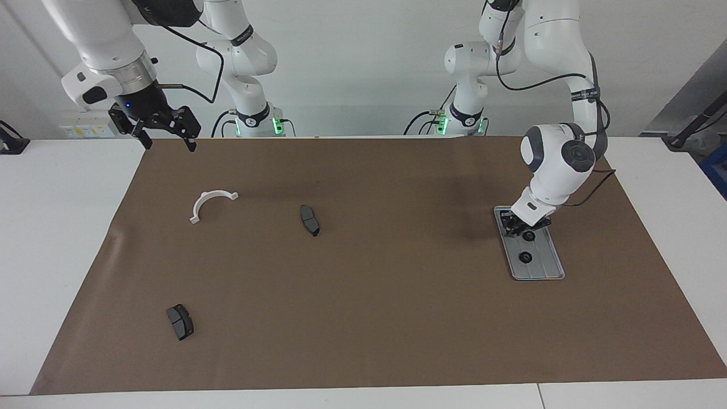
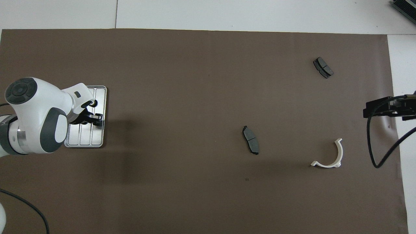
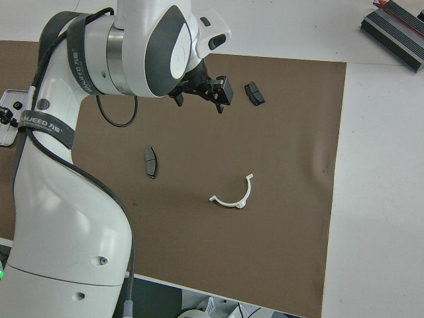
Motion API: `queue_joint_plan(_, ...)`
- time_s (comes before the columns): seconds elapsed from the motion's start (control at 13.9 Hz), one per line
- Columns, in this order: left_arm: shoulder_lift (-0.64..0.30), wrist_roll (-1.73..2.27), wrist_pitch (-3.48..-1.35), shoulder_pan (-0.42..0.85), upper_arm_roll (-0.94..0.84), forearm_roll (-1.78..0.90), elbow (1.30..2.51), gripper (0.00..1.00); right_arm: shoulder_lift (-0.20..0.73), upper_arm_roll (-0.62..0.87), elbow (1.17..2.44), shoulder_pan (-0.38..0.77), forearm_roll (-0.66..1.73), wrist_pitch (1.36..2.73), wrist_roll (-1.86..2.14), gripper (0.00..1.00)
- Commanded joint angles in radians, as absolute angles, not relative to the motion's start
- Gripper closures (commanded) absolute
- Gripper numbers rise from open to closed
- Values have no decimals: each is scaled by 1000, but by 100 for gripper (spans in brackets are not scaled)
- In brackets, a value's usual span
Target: Pick bearing gear from pile to tray
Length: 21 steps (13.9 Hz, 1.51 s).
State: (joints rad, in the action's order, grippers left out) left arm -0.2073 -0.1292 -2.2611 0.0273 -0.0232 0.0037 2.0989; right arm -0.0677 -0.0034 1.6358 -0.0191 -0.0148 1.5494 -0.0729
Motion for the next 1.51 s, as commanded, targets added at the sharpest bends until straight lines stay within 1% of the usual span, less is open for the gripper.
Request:
queue_joint_plan(0.0,-170,-123,-2284,37,-12,-8,2131,34,-92,0,1664,-21,-11,1557,-84,0)
queue_joint_plan(0.07,-170,-126,-2284,34,-12,-8,2129,28,-92,0,1664,-21,-11,1559,-84,0)
queue_joint_plan(0.22,-166,-124,-2270,31,-14,-8,2106,28,-92,0,1664,-21,-11,1559,-84,0)
queue_joint_plan(0.36,-155,-121,-2218,32,-14,-9,2057,28,-92,0,1664,-21,-11,1557,-84,0)
queue_joint_plan(0.65,-155,-121,-1929,29,-15,-9,1812,27,-92,0,1664,-21,-12,1559,-86,0)
queue_joint_plan(0.72,-155,-120,-1846,29,-15,-17,1737,25,-92,2,1664,-21,-11,1559,-86,0)
queue_joint_plan(0.79,-153,-118,-1779,29,-15,-31,1670,23,-92,2,1664,-21,-11,1559,-86,0)
queue_joint_plan(0.93,-138,-117,-1653,34,-15,-37,1556,11,-92,0,1664,-21,-11,1559,-86,0)
queue_joint_plan(1.0,-127,-114,-1605,37,-18,-37,1528,6,-92,0,1664,-21,-11,1559,-86,0)
queue_joint_plan(1.15,-103,-94,-1536,57,-18,-32,1494,0,-92,0,1664,-21,-11,1559,-86,0)
queue_joint_plan(1.36,-107,-11,-1428,130,-20,-26,1412,0,-92,2,1664,-21,-11,1559,-86,0)
queue_joint_plan(1.43,-104,11,-1405,146,-20,-26,1402,0,-92,0,1664,-21,-11,1559,-84,0)
